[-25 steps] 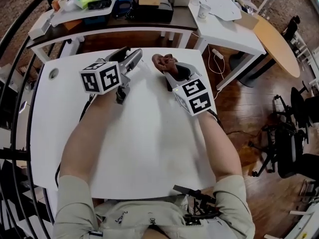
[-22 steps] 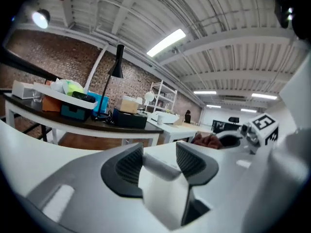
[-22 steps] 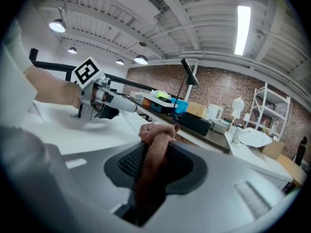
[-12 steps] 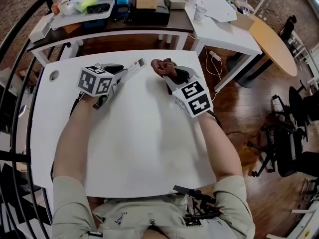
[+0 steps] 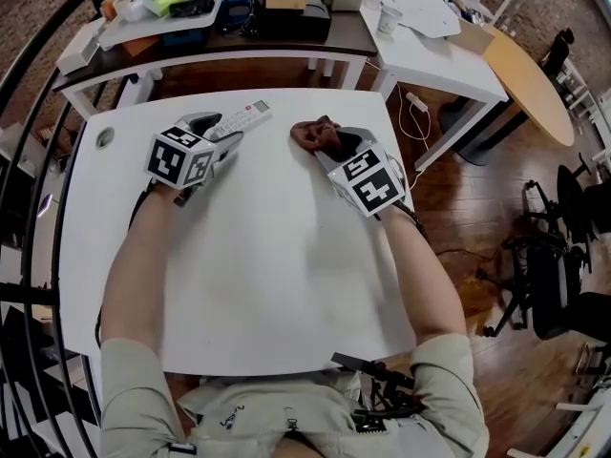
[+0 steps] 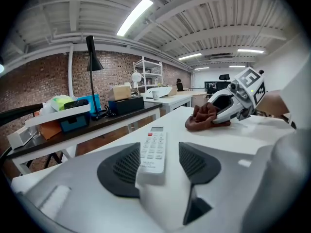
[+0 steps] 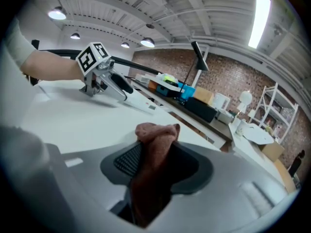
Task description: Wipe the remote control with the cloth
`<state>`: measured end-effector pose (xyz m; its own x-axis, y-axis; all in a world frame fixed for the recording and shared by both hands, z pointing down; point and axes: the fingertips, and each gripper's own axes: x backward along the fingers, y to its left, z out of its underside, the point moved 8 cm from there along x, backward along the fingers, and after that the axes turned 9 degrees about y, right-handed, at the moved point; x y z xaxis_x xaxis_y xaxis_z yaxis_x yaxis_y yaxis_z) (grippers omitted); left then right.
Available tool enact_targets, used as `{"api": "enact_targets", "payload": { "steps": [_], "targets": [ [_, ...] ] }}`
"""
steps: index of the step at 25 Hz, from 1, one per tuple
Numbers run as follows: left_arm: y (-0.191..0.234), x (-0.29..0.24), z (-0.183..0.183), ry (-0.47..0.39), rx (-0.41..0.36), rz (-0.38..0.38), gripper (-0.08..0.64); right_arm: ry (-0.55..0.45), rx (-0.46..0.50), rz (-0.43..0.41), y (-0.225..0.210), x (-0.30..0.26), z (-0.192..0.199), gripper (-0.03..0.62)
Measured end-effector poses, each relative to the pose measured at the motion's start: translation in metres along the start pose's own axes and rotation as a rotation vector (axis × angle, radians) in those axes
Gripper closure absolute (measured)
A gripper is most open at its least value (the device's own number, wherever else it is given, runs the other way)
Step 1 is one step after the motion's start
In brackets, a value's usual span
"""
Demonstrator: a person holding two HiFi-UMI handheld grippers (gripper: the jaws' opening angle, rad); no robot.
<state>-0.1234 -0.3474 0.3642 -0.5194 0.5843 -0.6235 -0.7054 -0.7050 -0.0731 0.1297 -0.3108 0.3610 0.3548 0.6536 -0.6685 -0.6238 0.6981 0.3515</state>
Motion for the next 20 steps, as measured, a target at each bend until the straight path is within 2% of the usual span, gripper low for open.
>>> {"api": "enact_targets", "payload": {
  "steps": [4,8,15,18,20],
  "targets": [
    [-0.006,0.003,0.005,0.006,-0.016,-0.011,0.274,0.009,0.005,0.013,0.001,-0.001,0.002,0.364],
    [-0.014,0.014,0.005,-0.039,-0.008,-0.038,0.261,-0.020,-0.024,0.035,0.000,0.010,0.001,0.331],
    [-0.058,0.060,-0.003,-0.202,-0.007,-0.074,0.266,-0.156,-0.090,0.122,0.007,0.061,-0.007,0.328],
    [-0.088,0.090,0.002,-0.296,0.014,-0.093,0.316,-0.253,-0.120,0.148,0.022,0.092,-0.006,0.330],
    [-0.109,0.109,0.011,-0.355,0.041,-0.106,0.345,-0.320,-0.128,0.162,0.037,0.112,-0.004,0.371]
  ]
}}
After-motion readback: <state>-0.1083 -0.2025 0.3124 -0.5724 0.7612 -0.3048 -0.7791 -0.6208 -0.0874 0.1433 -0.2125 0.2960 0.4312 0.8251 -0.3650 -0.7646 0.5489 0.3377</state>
